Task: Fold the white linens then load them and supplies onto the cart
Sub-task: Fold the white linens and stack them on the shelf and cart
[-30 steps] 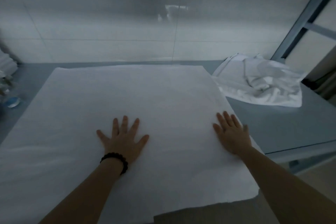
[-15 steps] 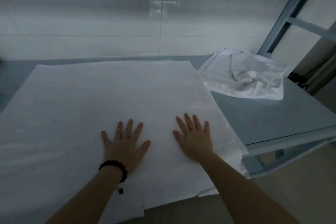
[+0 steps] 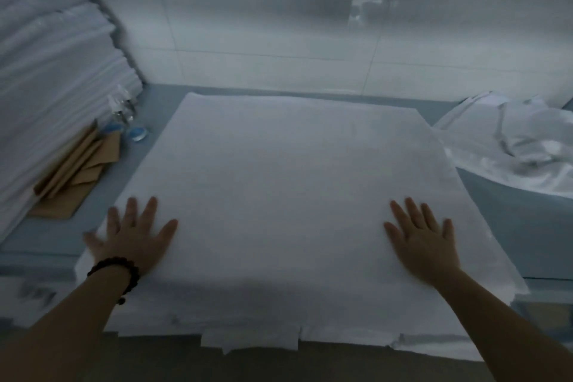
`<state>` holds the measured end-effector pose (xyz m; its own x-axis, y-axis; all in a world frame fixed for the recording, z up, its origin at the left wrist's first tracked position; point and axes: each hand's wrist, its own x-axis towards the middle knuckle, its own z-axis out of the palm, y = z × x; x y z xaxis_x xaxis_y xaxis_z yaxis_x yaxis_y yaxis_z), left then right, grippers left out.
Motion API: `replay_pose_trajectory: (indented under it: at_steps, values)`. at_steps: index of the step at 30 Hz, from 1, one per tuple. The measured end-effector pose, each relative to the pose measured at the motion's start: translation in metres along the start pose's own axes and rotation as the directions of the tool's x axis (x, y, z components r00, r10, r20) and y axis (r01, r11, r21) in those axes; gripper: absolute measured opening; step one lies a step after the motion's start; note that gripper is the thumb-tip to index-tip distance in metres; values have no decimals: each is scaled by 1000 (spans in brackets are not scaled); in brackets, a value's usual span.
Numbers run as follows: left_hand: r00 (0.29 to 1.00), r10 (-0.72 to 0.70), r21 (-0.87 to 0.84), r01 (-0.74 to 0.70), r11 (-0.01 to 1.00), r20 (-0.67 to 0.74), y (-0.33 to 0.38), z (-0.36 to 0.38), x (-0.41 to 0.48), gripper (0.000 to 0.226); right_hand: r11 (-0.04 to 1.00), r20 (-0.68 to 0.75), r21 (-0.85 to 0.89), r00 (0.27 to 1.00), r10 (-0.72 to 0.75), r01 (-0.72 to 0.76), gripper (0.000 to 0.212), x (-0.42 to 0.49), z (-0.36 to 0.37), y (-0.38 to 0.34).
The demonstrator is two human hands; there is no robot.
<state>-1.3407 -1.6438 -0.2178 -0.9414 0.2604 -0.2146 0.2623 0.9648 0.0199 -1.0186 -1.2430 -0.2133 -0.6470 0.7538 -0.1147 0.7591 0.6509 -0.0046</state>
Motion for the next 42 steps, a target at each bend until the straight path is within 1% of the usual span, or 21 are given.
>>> replay_pose_trajectory:
  at_steps: [2,3,4,5,7,9,10,11,12,14,17,19,21,23,24,27,29,31,33,37,42]
  values:
    - [1000,-27,-20,27,999,-9,1,-5,3,80,998,49,27,997,56,-58,59,-1,-7,-11]
    - [999,-20,-31,18,999,-37,12,-8,2,77,995,66,54,995,78,-82,58,-2,-10,-24]
    - [997,18,-31,-21,999,-76,28,-9,0,73,994,64,71,995,76,-81,57,-4,-13,-42]
    - [988,95,-11,-97,995,-119,48,-9,-3,69,996,41,72,998,41,-44,56,-6,-14,-66]
    - [936,311,44,-308,950,-162,94,-5,-14,63,993,-26,71,995,-94,95,54,-11,-14,-127]
    - [868,484,49,-481,875,-116,128,5,-23,58,971,-64,89,974,-218,224,52,-14,-9,-191]
    - [846,526,35,-525,850,-84,134,9,-23,57,960,-63,96,964,-257,262,52,-15,-5,-219]
    - [840,539,17,-539,842,-65,132,11,-17,56,954,-54,99,959,-279,283,52,-15,-1,-242]
    - [850,523,2,-524,852,-65,122,12,-7,55,953,-45,98,957,-285,288,52,-14,2,-259]
    - [902,421,-5,-423,906,-99,84,12,19,58,959,-55,96,963,-264,268,52,-12,9,-274]
    - [958,271,12,-271,963,-96,14,5,54,64,966,-85,94,969,-234,241,54,-11,15,-274]
    - [970,231,-7,-232,973,-81,-14,0,59,64,966,-89,99,969,-230,239,54,-11,13,-274]
    - [976,205,-4,-206,979,-76,-18,-2,47,63,962,-63,105,967,-247,252,55,-14,8,-273]
    - [970,223,15,-223,975,-100,-8,0,25,63,961,-43,102,966,-255,258,56,-19,7,-264]
    - [955,269,16,-269,963,-121,1,1,13,64,965,-38,97,970,-239,242,58,-22,7,-254]
    - [897,410,-39,-421,906,-162,39,3,-20,66,988,-20,82,992,-128,129,61,-27,4,-207]
    - [878,459,-78,-472,878,-136,70,5,-32,66,997,24,72,999,-42,40,62,-25,-1,-175]
    - [879,470,-77,-476,876,-84,96,11,-38,67,999,52,45,999,6,-9,63,-23,-2,-152]
    - [891,451,-24,-453,891,-55,109,18,-38,70,1000,51,25,999,4,-5,63,-22,0,-143]
    - [908,417,-7,-418,908,-45,121,22,-24,75,998,6,54,1000,-13,13,64,-8,4,-140]
    - [919,388,-10,-390,921,-61,143,14,0,72,998,-15,56,999,-35,36,63,31,1,-136]
